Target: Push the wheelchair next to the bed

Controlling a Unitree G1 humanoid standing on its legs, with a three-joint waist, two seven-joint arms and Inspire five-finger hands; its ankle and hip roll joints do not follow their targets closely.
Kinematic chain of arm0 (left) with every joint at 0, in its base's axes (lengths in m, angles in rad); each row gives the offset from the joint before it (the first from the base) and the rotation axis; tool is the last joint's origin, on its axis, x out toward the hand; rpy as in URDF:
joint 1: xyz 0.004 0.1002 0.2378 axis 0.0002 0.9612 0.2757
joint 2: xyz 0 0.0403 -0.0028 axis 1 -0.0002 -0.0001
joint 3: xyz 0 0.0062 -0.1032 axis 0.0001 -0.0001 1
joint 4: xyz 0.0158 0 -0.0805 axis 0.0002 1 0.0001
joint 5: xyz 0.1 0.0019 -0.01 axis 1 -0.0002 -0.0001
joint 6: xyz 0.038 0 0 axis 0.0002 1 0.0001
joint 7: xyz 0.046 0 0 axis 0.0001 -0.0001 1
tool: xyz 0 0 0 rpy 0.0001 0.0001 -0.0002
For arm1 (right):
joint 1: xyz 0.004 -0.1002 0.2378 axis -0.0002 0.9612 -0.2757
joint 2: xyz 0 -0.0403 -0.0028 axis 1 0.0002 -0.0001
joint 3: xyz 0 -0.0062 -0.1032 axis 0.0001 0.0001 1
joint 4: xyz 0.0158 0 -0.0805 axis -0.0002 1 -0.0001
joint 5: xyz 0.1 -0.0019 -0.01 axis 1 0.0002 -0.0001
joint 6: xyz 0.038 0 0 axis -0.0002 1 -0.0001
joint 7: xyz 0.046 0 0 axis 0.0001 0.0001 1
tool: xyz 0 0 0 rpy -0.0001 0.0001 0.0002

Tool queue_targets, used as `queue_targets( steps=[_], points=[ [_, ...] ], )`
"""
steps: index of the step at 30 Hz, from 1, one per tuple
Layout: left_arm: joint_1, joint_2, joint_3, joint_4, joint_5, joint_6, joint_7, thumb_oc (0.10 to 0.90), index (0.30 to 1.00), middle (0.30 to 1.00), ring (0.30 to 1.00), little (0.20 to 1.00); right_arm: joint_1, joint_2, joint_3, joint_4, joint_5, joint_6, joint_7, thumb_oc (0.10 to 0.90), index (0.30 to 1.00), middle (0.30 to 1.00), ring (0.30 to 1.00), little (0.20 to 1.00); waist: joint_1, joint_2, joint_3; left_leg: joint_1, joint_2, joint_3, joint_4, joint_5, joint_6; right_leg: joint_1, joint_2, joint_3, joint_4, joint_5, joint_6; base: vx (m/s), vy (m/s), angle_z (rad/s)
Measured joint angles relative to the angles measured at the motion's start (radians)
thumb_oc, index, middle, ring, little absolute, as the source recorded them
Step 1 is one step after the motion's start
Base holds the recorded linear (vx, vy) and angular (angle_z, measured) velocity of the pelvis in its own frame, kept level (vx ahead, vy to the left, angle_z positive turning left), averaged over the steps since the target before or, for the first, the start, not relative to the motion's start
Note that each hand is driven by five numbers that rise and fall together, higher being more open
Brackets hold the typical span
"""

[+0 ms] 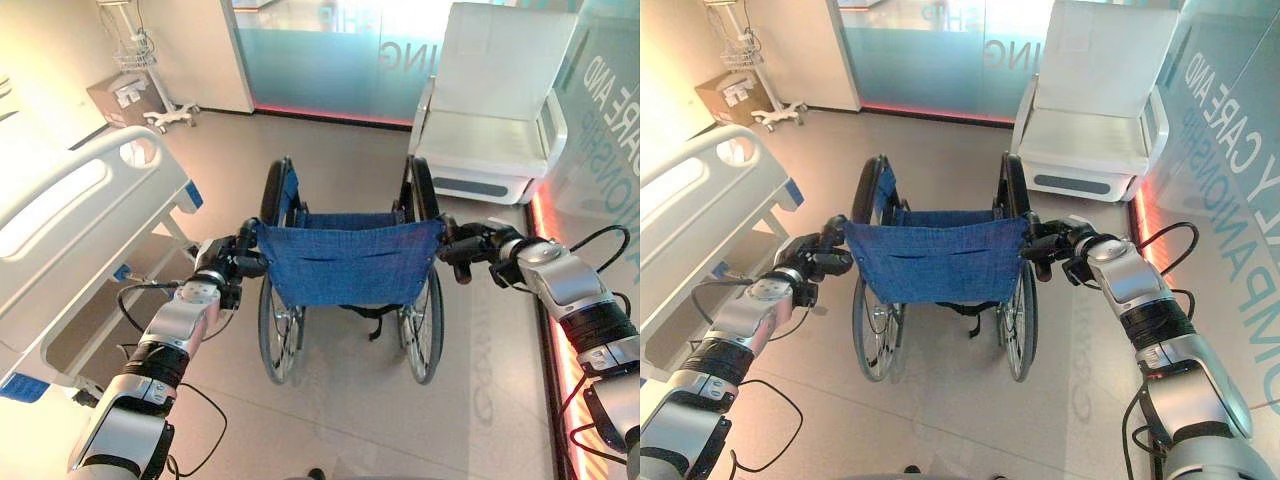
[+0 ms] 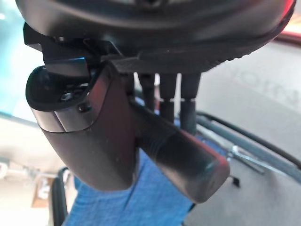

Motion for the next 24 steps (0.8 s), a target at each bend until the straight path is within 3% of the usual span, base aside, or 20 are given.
queue_targets(
  steps=[5, 13, 18, 20, 22, 24],
  points=[
    [0.000, -0.005, -0.008, -0.001, 0.000, -0.005, 0.021, 0.400, 0.300, 0.300, 0.300, 0.300, 0.006, 0.021, -0.002, -0.006, -0.028, -0.003, -0.034, 0.400, 0.300, 0.300, 0.300, 0.300, -0.001, 0.000, 0.001, 0.001, -0.001, 0.001, -0.001, 0.000, 0.000, 0.000, -0.001, 0.000, 0.002, 0.000, 0.000, 0.03, 0.048, 0.00],
    [0.000, -0.038, -0.007, -0.021, -0.002, -0.026, 0.065, 0.400, 0.300, 0.300, 0.300, 0.300, 0.033, 0.071, -0.005, -0.009, -0.077, -0.061, -0.205, 0.400, 0.300, 0.300, 0.300, 0.300, 0.006, 0.009, 0.026, 0.002, -0.007, 0.019, 0.000, -0.001, 0.000, -0.014, -0.020, 0.000, 0.026, -0.003, 0.005, 0.06, 0.114, -0.02],
    [-0.011, -0.066, -0.008, -0.022, -0.002, -0.043, 0.076, 0.400, 0.300, 0.300, 0.300, 0.300, 0.021, 0.093, -0.006, 0.028, -0.106, -0.085, -0.289, 0.400, 0.300, 0.300, 0.300, 0.300, 0.005, 0.019, 0.051, -0.002, -0.027, 0.030, 0.020, -0.012, 0.033, -0.089, -0.067, -0.015, 0.208, -0.063, 0.031, 0.08, 0.144, -0.01],
    [-0.024, -0.083, -0.015, -0.027, -0.002, -0.046, 0.085, 0.400, 0.300, 0.300, 0.300, 0.300, 0.020, 0.082, -0.005, 0.035, -0.106, -0.092, -0.319, 0.400, 0.300, 0.300, 0.300, 0.300, 0.002, 0.033, 0.075, -0.005, -0.019, 0.027, 0.034, -0.025, 0.051, -0.187, -0.111, -0.026, 0.427, -0.072, 0.032, 0.21, 0.027, -0.03],
    [-0.032, -0.090, -0.026, -0.034, -0.002, -0.046, 0.093, 0.400, 0.300, 0.300, 0.300, 0.300, 0.040, 0.073, -0.006, 0.035, -0.105, -0.110, -0.337, 0.400, 0.300, 0.300, 0.300, 0.300, -0.009, 0.024, 0.097, 0.030, -0.038, -0.003, 0.031, -0.028, 0.082, -0.317, -0.193, -0.004, 0.658, -0.082, 0.043, 0.32, -0.145, 0.10],
    [-0.026, -0.088, -0.030, -0.038, -0.001, -0.046, 0.093, 0.400, 0.300, 0.300, 0.300, 0.300, 0.060, 0.078, -0.010, 0.025, -0.105, -0.111, -0.347, 0.400, 0.300, 0.300, 0.300, 0.300, -0.020, 0.023, 0.101, 0.034, -0.042, -0.010, 0.030, -0.033, 0.084, -0.363, -0.200, 0.008, 0.571, -0.079, 0.046, 0.34, -0.230, 0.18]
  ],
)
